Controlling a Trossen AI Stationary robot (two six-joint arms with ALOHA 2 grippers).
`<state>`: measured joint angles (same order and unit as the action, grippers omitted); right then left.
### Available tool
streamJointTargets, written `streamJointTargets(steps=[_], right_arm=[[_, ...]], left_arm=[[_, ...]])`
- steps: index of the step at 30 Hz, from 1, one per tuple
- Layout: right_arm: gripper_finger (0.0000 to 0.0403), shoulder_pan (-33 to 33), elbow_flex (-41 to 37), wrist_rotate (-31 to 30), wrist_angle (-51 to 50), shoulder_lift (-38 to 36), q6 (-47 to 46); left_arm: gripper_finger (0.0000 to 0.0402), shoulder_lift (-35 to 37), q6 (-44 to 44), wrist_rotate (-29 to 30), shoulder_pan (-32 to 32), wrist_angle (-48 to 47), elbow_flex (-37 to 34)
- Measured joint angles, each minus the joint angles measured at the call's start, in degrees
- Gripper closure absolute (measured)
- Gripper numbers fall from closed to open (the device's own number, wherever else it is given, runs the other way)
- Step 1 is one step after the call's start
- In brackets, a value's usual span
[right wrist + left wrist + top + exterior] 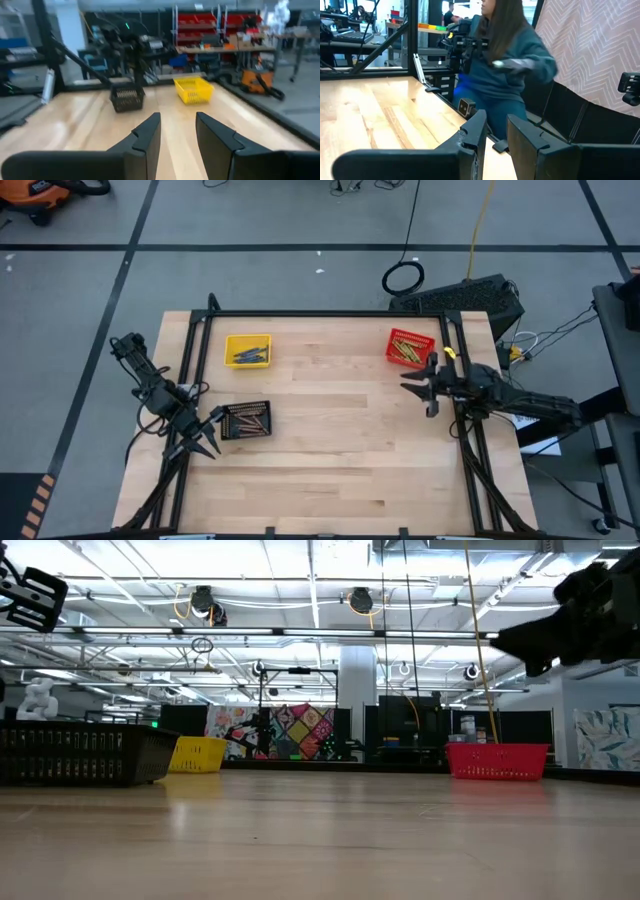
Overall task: Sort crayons
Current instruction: Return to Home Position
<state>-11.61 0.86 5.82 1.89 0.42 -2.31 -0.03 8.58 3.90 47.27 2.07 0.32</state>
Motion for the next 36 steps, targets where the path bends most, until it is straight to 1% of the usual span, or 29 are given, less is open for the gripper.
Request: streamJointTargets(steps=[6,15,23,36], right_arm=[[0.0292,3.93,0.00,0.14,1.90,-0.40,0.00],[0.0292,11.18,0.00,0.14,1.88,-0.38,0.00],[0.0292,13.59,0.00,0.17,1.88,-0.38,0.00],[0.0292,21.19,0.00,0.20,0.87,-0.38,0.00]], left_arm=[[0.0322,-0.02,0.00,-0.04,0.00,0.00,0.00],[0.0322,-0.05,0.00,-0.04,0.00,0.00,-0.02],[0.0322,-0.05,0.00,-0.04,0.00,0.00,-0.04],[0.0322,-0.05,0.00,-0.04,0.00,0.02,-0.07]])
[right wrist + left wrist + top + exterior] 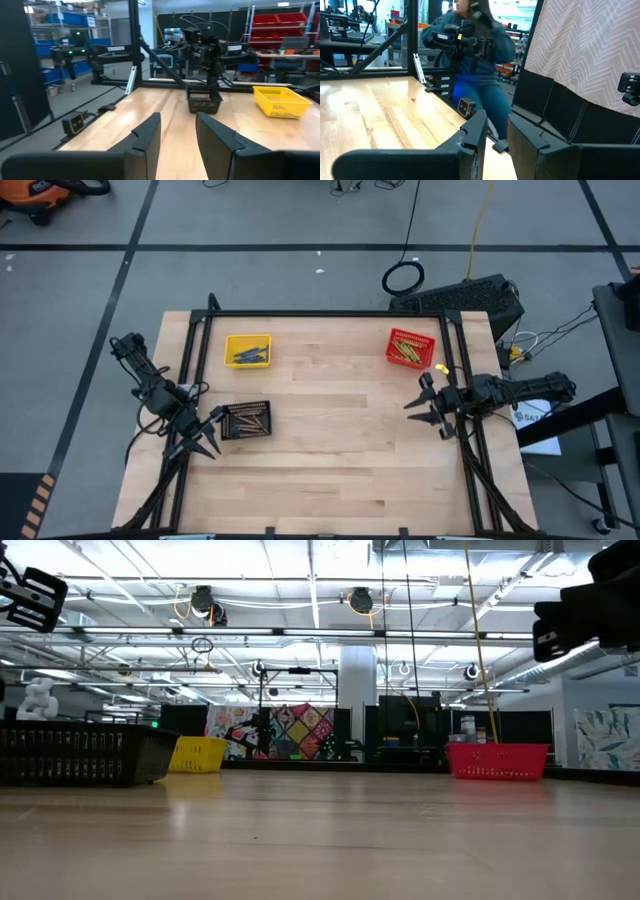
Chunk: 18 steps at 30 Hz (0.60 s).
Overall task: Sort crayons
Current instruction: Return to Home Position
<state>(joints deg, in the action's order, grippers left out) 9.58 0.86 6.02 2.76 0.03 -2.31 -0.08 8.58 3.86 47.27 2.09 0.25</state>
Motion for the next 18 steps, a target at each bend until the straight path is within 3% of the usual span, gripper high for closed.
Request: streamJointTargets(steps=[18], right_arm=[[0.0292,0.40,0.00,0.02,-0.07,0.35,0.00]], left_arm=[[0.0322,0.00,0.00,0.00,0.00,-0.02,0.00]])
